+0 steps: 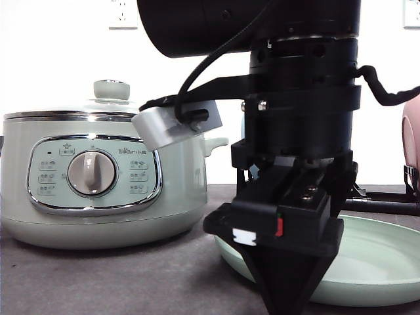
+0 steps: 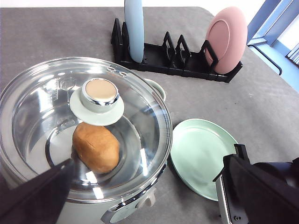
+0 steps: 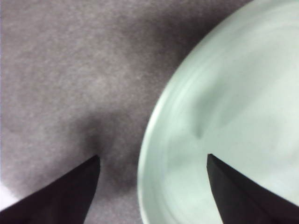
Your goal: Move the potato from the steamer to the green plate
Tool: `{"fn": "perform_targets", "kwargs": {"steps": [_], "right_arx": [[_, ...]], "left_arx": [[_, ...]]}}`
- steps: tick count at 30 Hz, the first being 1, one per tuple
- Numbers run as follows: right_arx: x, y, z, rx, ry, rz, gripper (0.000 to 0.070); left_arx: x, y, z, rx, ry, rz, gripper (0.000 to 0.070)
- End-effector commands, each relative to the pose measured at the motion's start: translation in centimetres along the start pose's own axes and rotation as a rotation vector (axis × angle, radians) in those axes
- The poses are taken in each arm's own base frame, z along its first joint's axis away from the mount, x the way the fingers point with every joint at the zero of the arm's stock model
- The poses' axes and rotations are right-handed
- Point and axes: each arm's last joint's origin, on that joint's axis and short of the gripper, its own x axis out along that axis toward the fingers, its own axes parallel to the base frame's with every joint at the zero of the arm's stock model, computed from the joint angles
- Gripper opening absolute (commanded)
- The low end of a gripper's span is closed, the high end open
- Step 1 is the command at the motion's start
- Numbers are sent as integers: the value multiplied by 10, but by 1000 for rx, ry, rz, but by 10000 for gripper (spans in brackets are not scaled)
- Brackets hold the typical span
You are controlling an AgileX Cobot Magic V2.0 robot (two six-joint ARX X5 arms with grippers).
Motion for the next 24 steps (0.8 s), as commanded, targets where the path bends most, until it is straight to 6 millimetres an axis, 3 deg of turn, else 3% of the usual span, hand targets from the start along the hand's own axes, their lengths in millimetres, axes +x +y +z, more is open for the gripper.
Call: {"fn": "perform_targets", "kwargs": {"steps": [1,5,12,19,24], "right_arx": [[-3,3,4,3,-13,0,470],[-21,-1,5,16,-75,5,470],[-84,-19,3,60,-282,20,469],[-153,-58,-8,161,-540,96,469],[-188,-90,-21,222,-698,221,468]], "left_arx": [[-2,-2,6,25,-20,-4,677],[-2,-2,6,25,-20,-3,677],[-2,-2,6,24,-19,-3,677],[-2,-2,5,21,-17,-4,677],[-2,-2,5,17,-15,-4,677]]}}
